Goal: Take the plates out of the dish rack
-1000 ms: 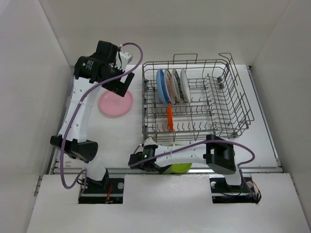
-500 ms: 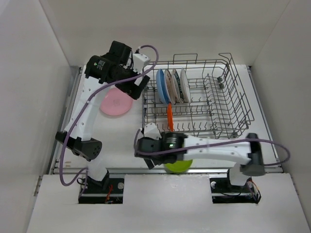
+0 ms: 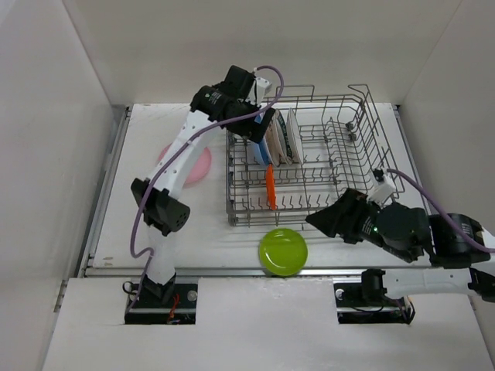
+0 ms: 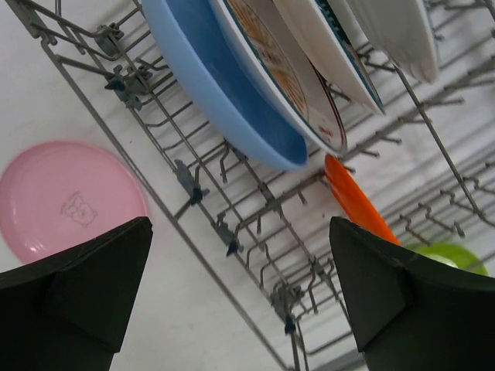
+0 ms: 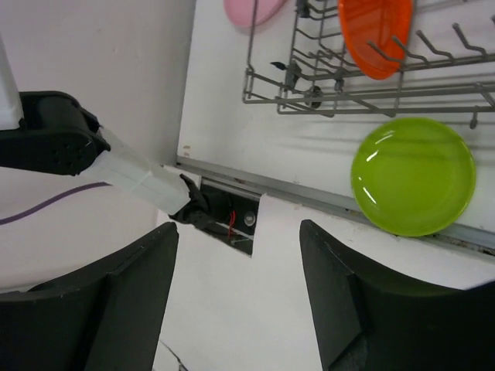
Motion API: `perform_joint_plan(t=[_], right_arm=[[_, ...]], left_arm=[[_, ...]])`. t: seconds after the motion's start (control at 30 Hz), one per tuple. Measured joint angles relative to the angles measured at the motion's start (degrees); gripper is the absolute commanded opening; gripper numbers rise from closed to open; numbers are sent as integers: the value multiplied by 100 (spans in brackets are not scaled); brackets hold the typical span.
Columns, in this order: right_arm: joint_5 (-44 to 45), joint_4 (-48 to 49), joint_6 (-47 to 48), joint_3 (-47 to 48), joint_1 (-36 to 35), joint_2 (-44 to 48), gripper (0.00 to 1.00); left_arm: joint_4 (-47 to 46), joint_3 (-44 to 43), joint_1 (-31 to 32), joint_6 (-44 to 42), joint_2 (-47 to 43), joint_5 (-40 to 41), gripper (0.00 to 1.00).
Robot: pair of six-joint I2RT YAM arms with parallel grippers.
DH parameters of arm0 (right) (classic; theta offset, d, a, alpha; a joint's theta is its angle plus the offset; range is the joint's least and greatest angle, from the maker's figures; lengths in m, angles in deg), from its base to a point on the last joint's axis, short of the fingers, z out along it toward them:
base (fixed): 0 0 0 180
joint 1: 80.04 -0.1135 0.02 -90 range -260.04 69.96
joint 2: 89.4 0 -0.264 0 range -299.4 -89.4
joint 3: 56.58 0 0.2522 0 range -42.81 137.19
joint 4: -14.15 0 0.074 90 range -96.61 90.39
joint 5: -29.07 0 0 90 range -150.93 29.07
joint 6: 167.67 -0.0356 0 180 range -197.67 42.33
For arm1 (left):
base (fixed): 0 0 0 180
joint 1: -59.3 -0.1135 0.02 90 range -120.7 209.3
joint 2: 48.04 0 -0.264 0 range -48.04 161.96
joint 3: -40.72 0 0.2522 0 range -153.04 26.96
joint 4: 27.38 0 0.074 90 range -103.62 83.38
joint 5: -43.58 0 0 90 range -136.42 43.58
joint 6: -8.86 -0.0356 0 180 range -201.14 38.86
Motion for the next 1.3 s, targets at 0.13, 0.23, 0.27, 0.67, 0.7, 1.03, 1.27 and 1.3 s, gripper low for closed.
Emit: perform_joint_plan(t=[0.13, 0.23, 0.27, 0.67, 0.7, 1.03, 1.27, 1.3], right_arm=[[160, -282, -463, -264, 0, 35, 70], [190, -498, -634, -227, 0, -396, 70], [190, -579, -664, -177, 0, -599, 70], [216, -1034, -822, 157, 0, -1478, 71], [240, -1054, -852, 157, 0, -1392, 71], [553, -1130, -1043, 149, 0, -719, 71], [568, -1132, -1045, 146, 0, -1097, 71], [568, -1137, -1045, 149, 0, -1158, 71]], left_arm=[[-315, -90, -15, 321, 573, 199, 93], [-481, -90, -15, 439, 785, 369, 80], [-540, -90, -15, 474, 822, 435, 77], [-957, 20, -15, 595, 881, 667, 70], [-957, 17, -15, 595, 920, 680, 69], [-1113, -17, 20, 1010, 1650, 940, 19], [-1231, -175, -210, 1217, 1628, 1366, 0], [-1231, -175, -199, 1237, 1628, 1331, 0]])
